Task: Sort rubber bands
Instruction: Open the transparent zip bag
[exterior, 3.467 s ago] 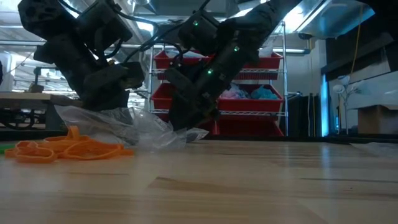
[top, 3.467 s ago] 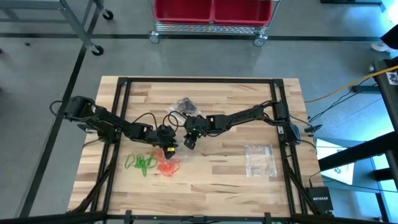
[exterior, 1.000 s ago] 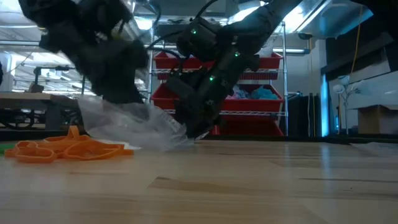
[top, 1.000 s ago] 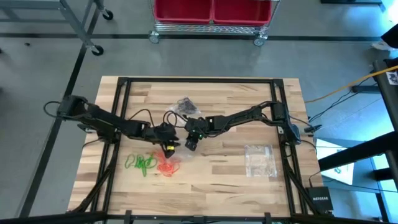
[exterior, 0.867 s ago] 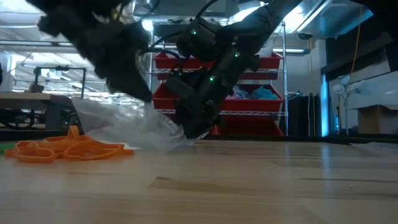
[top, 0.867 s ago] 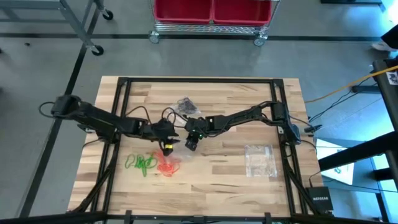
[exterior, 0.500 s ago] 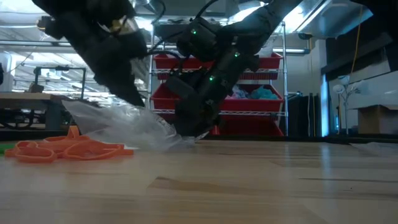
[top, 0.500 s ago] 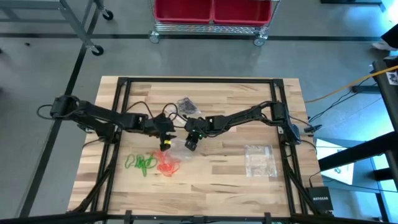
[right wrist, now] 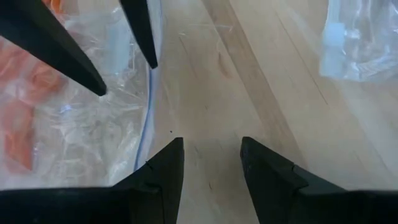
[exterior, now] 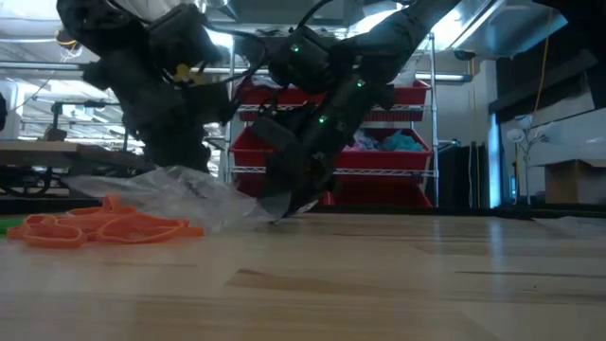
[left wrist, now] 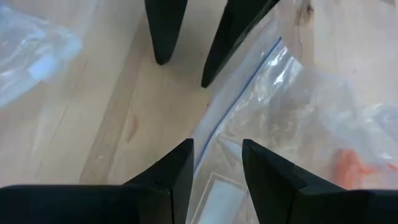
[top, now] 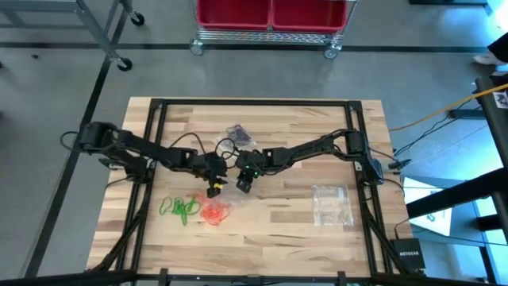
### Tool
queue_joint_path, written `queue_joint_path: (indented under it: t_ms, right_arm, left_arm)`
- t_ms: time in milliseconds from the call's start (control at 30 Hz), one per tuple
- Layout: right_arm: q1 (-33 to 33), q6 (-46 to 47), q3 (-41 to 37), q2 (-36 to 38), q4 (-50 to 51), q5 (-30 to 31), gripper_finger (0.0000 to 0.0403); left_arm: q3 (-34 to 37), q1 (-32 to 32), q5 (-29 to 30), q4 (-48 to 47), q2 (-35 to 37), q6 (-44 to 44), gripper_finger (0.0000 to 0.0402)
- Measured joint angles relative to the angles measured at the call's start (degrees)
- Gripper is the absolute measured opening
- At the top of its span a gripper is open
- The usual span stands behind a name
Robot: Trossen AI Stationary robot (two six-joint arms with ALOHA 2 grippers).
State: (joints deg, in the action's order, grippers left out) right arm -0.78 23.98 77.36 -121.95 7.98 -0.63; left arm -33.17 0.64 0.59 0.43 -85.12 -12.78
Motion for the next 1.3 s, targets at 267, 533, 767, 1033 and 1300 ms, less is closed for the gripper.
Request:
queue_joint_path:
  t_ms: [267,533,767,1033,1300]
  right_arm:
    - [0.0,0.0,0.0,0.0,-0.1,0.0,0.0153]
    - [0.0,0.2,0.0,0.0,-0.8,-0.1,0.0153]
    - [0.0,0.0,0.0,0.0,-0.5,-0.1,0.0153]
    - [0.0,-0.2,0.0,0.0,-0.5,0.0,0.0153]
    - [0.1,-1.9,0.0,6.1,4.0,-0.5,0.0153]
  left_arm:
    - [0.0,0.0,-2.3,1.1,-3.4,1.4,0.0129]
    - [-0.3,0.0,-6.9,6.3,-9.3,1.0,0.0129]
    - [-0.5,0.1,-6.9,7.1,-9.9,2.5,0.0116]
    - [-0.4,0.2,-6.1,6.8,-10.1,2.5,0.0008]
    - [-0.3,3.4,0.4,0.4,-2.7,1.5,0.0]
